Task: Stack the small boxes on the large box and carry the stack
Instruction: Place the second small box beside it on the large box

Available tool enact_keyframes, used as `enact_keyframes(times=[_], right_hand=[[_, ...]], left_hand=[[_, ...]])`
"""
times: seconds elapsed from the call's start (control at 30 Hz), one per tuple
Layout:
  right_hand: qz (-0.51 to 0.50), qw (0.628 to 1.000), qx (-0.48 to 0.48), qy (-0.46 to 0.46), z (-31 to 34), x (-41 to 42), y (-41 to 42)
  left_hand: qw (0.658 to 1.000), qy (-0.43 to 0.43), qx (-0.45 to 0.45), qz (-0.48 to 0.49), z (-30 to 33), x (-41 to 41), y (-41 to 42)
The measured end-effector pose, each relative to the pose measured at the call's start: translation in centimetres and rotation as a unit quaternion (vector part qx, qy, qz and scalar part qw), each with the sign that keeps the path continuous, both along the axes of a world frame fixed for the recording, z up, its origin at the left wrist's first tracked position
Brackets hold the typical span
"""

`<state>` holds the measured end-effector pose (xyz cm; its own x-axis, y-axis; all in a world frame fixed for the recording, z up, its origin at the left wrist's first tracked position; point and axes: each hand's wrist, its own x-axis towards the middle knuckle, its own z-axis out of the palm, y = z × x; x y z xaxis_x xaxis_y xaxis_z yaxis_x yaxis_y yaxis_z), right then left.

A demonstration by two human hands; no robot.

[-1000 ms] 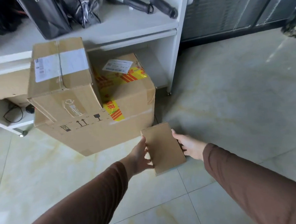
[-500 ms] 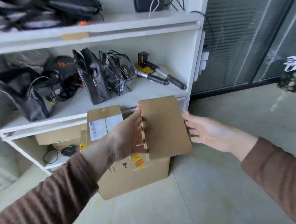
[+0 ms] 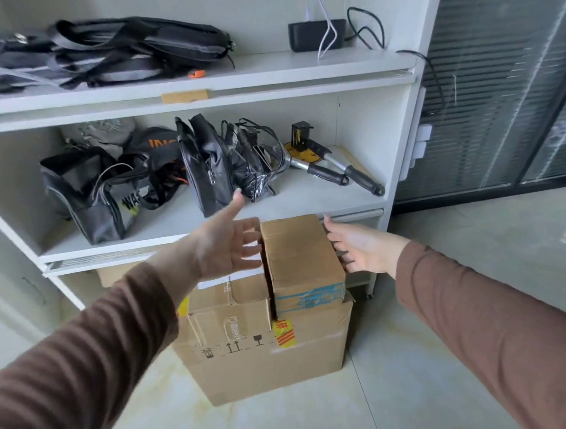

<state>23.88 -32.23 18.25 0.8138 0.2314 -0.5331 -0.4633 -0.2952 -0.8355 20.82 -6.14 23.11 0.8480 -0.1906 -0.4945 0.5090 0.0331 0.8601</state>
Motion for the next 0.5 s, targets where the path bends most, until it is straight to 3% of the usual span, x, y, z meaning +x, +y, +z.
enact_keyframes(times=[0.27, 0.5], right_hand=[[-0.015, 1.000, -0.004, 0.007, -0.8, 0.8, 0.4], [-0.081, 0.991, 0.012, 0.103, -6.0, 2.3, -2.6]], left_hand=[[0.990, -0.039, 0.001, 0.136, -2.6, -2.1, 12.7], [0.979, 0.130, 0.048, 0.149, -12.2, -2.7, 16.8]])
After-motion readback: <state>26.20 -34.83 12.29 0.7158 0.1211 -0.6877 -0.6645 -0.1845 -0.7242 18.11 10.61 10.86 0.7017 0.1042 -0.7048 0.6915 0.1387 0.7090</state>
